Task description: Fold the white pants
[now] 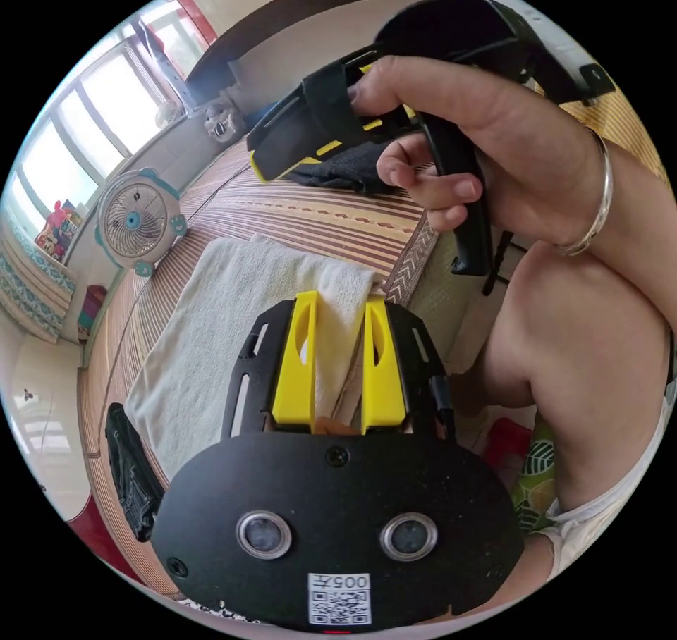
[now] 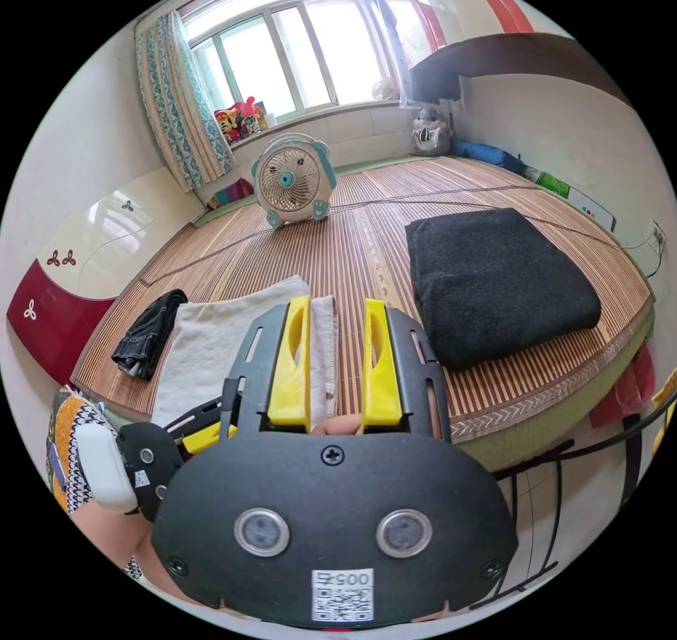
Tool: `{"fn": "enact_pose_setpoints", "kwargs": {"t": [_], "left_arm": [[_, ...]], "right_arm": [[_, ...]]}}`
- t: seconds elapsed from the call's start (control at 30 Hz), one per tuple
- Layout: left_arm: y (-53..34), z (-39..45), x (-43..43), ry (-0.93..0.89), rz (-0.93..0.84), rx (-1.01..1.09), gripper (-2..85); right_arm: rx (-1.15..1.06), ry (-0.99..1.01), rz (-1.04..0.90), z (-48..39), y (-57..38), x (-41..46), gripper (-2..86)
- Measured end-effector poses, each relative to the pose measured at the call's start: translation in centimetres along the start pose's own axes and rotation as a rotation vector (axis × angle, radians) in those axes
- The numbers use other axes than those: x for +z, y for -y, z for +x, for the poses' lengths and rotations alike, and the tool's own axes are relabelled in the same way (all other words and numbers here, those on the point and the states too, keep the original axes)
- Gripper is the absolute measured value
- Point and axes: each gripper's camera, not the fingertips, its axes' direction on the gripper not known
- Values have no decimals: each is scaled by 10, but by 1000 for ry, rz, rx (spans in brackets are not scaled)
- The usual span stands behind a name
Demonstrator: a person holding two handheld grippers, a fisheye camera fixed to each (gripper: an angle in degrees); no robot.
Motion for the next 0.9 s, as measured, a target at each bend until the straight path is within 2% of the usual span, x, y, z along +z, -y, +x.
{"fn": "enact_pose_setpoints", "kwargs": {"t": [0.17,0.4,0.63,0.8,0.9], "left_arm": [[-29,-30,-19,-104,46,-60,78],[-114,-88,-80,-222,254,-186,60],[-229,-130,-163,-95,499,-342,58],[-315,-162,-206,-57,602,-492,57],[-372,-181,-232,-31,661,-587,56]], "right_arm": [[12,-56,-2,-14,-1,0,108],[98,-87,50,-20,1,-2,111],[3,-88,-39,-60,10,28,109],[-88,-135,-100,-100,15,52,109],[-99,-82,-165,-116,19,70,117]]}}
